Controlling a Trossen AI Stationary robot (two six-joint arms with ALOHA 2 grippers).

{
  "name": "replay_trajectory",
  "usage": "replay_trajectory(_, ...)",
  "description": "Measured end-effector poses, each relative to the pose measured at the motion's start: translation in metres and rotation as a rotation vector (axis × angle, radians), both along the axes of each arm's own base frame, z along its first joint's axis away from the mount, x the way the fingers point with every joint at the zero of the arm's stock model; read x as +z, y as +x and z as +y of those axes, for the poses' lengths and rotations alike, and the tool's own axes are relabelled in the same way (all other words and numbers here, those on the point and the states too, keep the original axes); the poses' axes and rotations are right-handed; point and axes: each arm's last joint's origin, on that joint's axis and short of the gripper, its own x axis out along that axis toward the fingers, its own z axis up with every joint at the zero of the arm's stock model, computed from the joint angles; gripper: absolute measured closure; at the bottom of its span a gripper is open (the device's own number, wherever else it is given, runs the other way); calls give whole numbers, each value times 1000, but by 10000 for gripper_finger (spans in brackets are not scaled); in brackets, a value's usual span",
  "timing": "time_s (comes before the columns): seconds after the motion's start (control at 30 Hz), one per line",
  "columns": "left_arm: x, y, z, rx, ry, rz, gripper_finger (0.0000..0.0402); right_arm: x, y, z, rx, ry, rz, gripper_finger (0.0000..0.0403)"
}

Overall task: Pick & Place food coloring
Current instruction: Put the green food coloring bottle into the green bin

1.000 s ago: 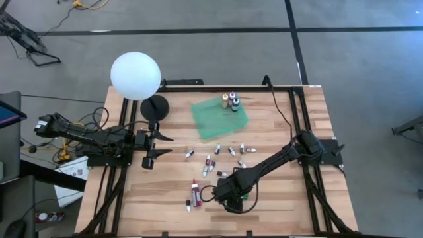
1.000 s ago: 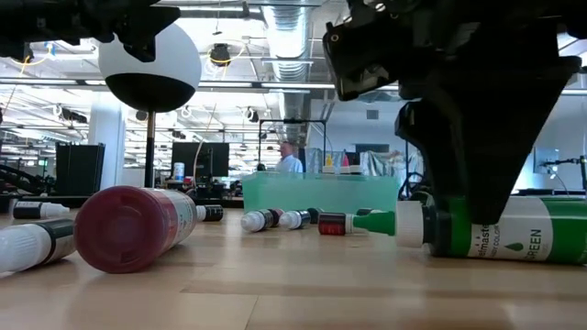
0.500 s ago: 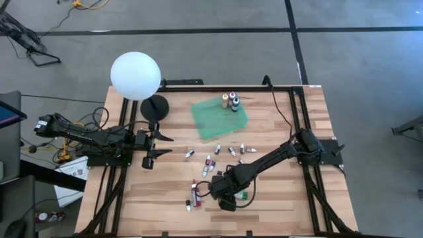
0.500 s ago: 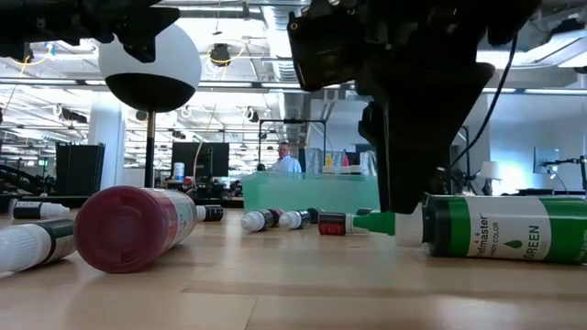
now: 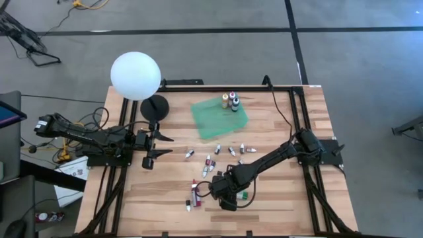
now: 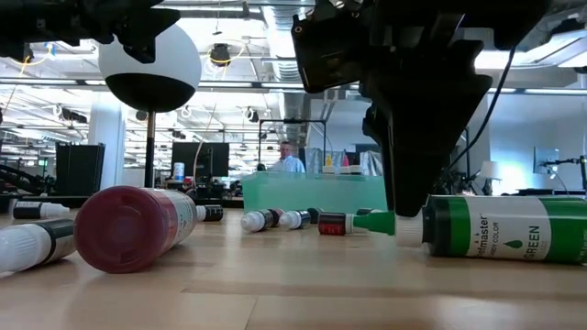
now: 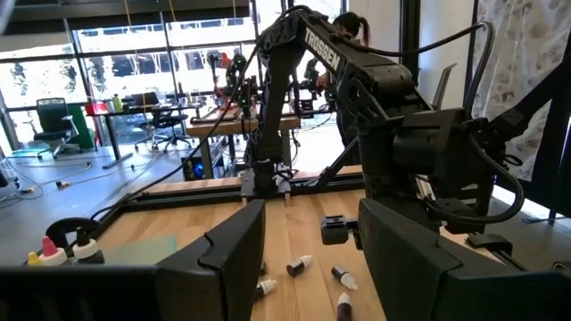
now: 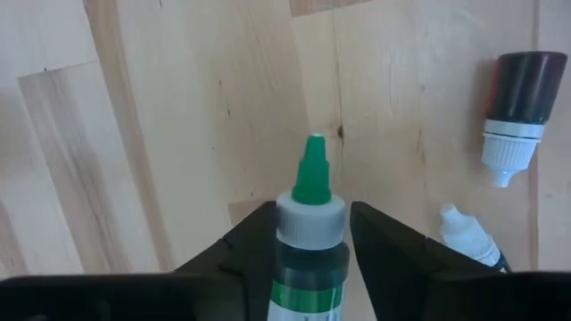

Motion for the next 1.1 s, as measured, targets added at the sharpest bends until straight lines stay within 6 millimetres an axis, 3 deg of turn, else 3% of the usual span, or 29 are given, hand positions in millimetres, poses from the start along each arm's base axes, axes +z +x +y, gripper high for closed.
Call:
replay_trajectory(0.47, 0, 0, 0, 0, 0, 3, 225, -1, -12, 9, 25, 3, 77, 287)
replay_trajectory(1.1, 0, 0, 0, 0, -4, 4, 225, -1, -15, 10, 31, 14, 111, 244)
